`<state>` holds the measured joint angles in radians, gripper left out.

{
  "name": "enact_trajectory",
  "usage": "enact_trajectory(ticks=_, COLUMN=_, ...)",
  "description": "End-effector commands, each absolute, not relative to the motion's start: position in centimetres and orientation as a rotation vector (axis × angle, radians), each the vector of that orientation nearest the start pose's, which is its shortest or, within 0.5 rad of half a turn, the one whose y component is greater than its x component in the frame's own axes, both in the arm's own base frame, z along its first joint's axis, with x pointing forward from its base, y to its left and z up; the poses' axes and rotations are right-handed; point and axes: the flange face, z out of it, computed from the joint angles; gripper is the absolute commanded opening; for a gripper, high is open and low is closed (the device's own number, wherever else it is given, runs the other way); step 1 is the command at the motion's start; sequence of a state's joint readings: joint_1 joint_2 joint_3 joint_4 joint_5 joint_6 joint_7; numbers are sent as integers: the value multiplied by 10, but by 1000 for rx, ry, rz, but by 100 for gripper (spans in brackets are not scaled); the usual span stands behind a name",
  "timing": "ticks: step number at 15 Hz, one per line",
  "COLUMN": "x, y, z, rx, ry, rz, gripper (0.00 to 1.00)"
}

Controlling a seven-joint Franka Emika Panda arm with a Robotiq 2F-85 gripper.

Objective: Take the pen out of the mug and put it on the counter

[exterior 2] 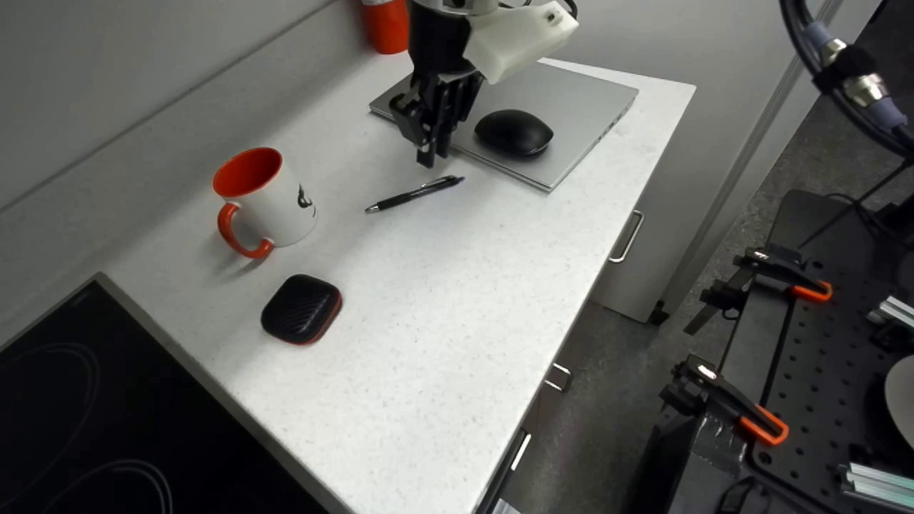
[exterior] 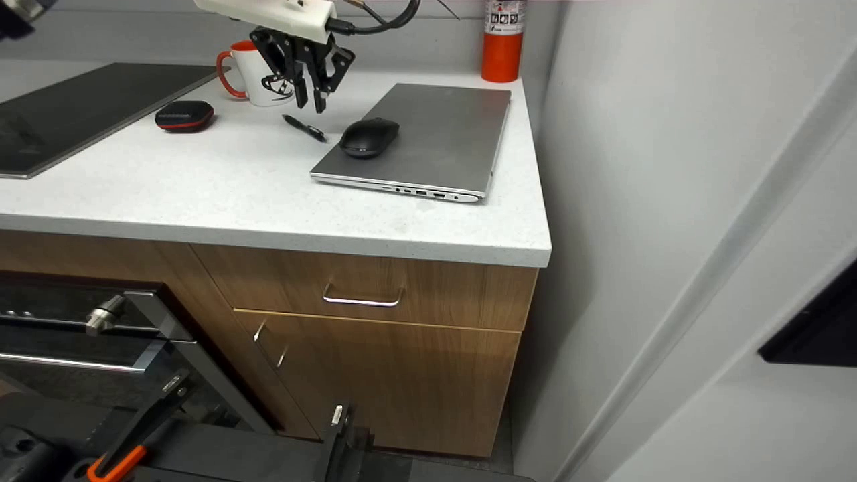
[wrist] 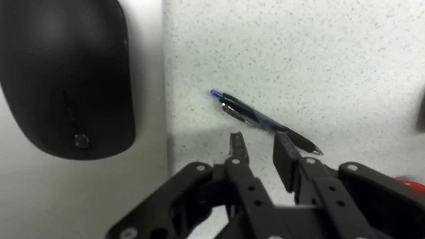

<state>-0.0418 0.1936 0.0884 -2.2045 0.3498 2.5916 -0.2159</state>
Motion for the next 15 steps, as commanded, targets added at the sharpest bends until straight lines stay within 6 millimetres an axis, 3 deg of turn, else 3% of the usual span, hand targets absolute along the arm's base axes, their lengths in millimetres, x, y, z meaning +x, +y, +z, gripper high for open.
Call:
enact_trajectory(ticks=1, x=570, y=16, z=318, rx=-2959, ry=49, rz=-274, gripper=62)
enact_trajectory(ticks=6, x=573, y=15, z=326, rx=-2957, ry=48, rz=-283, gripper=99)
enact_trajectory(ticks=15, x=572, y=16, z=316, rx=-2943, ry=37, rz=-293, gripper=100)
